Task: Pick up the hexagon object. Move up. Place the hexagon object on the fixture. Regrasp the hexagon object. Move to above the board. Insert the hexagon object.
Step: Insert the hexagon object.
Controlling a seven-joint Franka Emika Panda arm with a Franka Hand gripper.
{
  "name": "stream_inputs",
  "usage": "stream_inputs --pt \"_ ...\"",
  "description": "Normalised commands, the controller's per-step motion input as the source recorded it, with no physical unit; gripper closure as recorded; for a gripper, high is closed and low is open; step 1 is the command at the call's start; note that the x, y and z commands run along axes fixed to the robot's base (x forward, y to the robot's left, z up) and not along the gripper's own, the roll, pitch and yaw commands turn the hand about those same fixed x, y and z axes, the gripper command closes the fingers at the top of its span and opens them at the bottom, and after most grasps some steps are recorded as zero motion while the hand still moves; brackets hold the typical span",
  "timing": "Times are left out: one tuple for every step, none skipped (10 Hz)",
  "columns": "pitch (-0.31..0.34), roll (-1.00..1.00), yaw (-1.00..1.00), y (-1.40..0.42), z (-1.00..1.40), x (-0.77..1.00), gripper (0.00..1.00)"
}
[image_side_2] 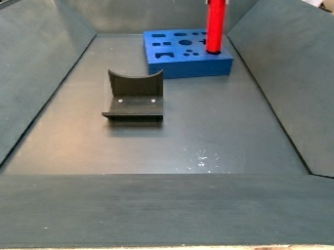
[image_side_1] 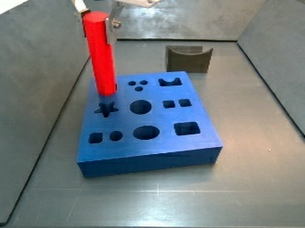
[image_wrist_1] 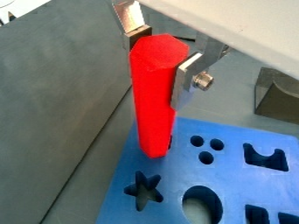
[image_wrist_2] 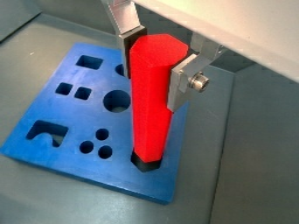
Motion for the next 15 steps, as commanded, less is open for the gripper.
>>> stream_inputs --pt "0.070 -0.14 -0.43 0.43 -0.19 0.17 1.00" --pt "0.037 -0.19 -0.31 0.50 -0.11 0.31 1.00" --pt "0.000 0.04 0.00 -0.07 -0.18 0.00 1.00" --pt "0.000 0.00 -0.57 -0.25 -0.51 0.00 1.00" --pt "-0.024 0.00 -0.94 -0.17 -0.48 0.00 1.00" --pt "0.000 0.00 -0.18 0.00 -0.07 0.17 1.00" --pt "-0.023 0.00 0.00 0.00 0.00 0.00 1.00" --pt "-0.067 -0.01 -0.22 -0.11 -0.26 -0.42 1.00" --pt "-0.120 -0.07 -0.30 -0.21 -0.40 -0.76 1.00" --pt "-0.157 -0.04 0.00 -0.26 -0.40 -0.97 1.00" --pt "-0.074 0.00 0.67 -0.30 -0.38 -0.21 1.00" --pt "-0.027 -0.02 1.00 0.00 -0.44 0.00 1.00" --pt "-0.110 -0.12 0.95 0.00 -0.32 0.00 1.00" --pt "-0.077 -0.06 1.00 0.00 -0.37 0.00 1.00" --pt "-0.083 -0.06 1.00 0.00 -0.37 0.00 1.00"
